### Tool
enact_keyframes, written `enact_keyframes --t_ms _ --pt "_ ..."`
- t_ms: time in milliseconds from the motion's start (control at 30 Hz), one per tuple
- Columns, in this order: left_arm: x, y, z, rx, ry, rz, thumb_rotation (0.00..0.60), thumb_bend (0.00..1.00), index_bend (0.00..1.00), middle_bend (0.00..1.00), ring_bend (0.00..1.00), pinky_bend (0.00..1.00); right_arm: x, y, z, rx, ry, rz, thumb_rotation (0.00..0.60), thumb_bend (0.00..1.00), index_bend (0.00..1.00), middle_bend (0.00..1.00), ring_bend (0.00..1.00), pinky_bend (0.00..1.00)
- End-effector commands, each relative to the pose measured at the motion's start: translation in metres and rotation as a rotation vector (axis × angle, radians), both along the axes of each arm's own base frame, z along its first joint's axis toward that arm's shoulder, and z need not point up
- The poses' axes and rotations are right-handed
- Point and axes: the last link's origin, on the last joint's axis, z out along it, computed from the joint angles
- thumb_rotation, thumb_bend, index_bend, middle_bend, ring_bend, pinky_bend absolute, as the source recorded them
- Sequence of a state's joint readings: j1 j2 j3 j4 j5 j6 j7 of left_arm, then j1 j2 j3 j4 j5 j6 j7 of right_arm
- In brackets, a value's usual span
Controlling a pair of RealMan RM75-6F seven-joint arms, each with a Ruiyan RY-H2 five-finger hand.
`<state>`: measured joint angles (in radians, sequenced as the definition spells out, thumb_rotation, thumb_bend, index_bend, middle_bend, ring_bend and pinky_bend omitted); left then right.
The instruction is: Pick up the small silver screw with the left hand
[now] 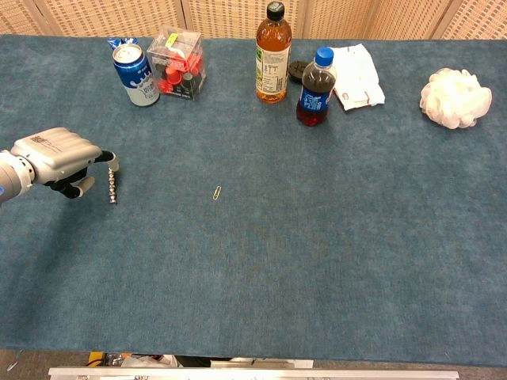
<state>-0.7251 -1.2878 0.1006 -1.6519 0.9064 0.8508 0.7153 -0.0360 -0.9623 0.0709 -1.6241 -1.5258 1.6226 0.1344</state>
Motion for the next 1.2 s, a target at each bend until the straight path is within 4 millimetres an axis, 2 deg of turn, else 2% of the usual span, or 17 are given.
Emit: enact_keyframes --t_ms 33,700,900,967,1100,1200 --pt "-0.002 0.000 0.002 -0.003 0.011 0.010 0.600 0.58 0.25 0.91 0.86 0.91 0.001 0.001 0.000 -0.002 0.001 0.001 0.600 0.30 0.14 0.34 0.34 0.41" --pt "-0.025 -0.034 0.037 -0.023 0.037 0.105 0.600 0.58 0.32 0.91 0.86 0.91 0.008 0.002 -0.001 -0.001 0.000 0.025 0.600 0.30 0.14 0.34 0.34 0.41" --pt "-0.020 -0.029 0.043 0.083 -0.106 0.047 0.600 0.57 0.30 0.89 0.84 0.91 0.009 0.003 -0.003 0.002 -0.003 0.029 0.600 0.30 0.14 0.34 0.34 0.41" --pt "-0.022 -0.029 0.042 0.080 -0.115 0.032 0.600 0.53 0.29 0.89 0.84 0.91 0.010 0.004 -0.003 0.003 -0.005 0.032 0.600 0.30 0.14 0.34 0.34 0.41" --pt "-0.025 -0.028 0.033 0.084 -0.123 -0.020 0.600 0.37 0.31 0.89 0.83 0.91 0.010 0.006 -0.003 -0.001 -0.008 0.035 0.600 0.30 0.14 0.34 0.34 0.41" --pt "-0.028 -0.026 0.026 0.105 -0.140 -0.057 0.600 0.34 0.37 0.89 0.83 0.91 0.009 0.007 -0.002 -0.002 -0.005 0.032 0.600 0.30 0.14 0.34 0.34 0.41"
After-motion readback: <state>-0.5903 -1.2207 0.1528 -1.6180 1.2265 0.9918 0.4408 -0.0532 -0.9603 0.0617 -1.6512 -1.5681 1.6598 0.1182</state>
